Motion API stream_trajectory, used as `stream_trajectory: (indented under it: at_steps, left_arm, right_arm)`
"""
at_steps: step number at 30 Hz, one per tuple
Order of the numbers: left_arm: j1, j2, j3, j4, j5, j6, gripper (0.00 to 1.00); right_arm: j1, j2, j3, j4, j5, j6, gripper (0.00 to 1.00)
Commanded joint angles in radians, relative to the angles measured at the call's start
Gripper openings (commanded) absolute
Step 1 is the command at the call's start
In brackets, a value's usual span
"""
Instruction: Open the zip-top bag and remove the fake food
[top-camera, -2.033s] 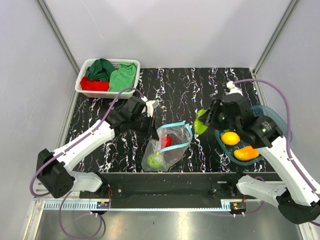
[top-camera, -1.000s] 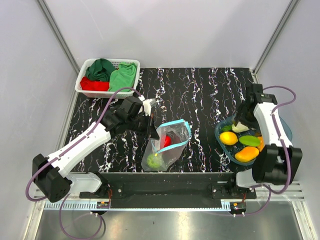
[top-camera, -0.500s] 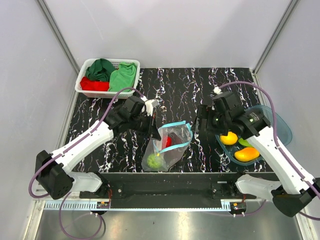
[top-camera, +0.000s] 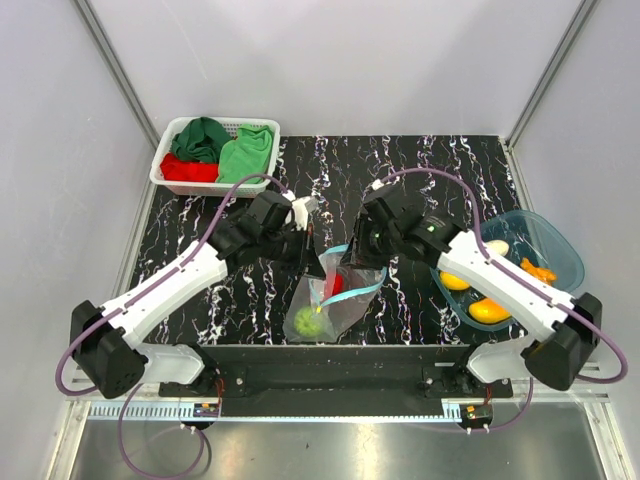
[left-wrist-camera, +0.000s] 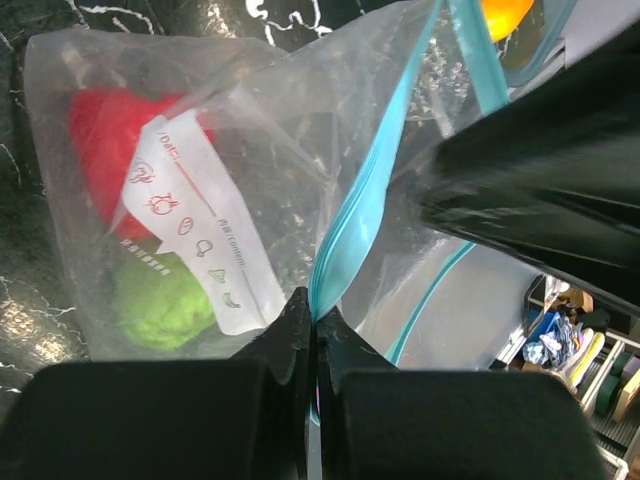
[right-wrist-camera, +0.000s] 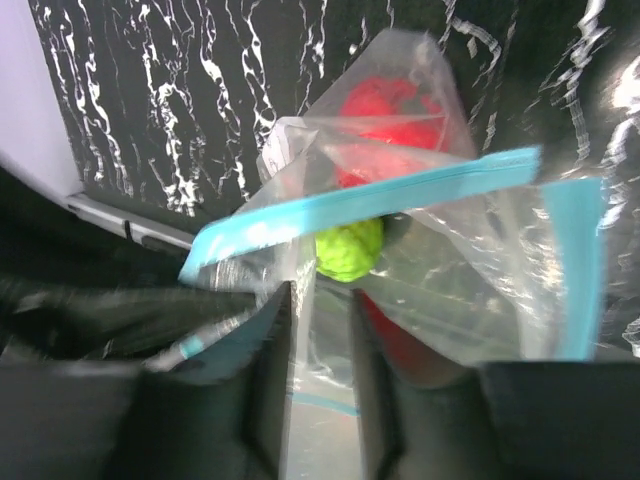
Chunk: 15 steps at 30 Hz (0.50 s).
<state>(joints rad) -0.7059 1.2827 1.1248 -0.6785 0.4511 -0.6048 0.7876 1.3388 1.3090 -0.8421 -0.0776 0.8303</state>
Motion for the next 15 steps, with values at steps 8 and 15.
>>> stream_trajectory:
  at_steps: [8,15]
  left_arm:
    - [-0.082,-0.009,0.148,0.184,-0.043,-0.082,0.00]
    - [-0.133,0.050,0.145,0.295,0.035,-0.145,0.00]
  right_arm:
    - [0.007,0.045,-0.165,0.208,-0.086,0.151,0.30]
    - [0.001,0.050,-0.178,0.187,-0.016,0.142,0.31]
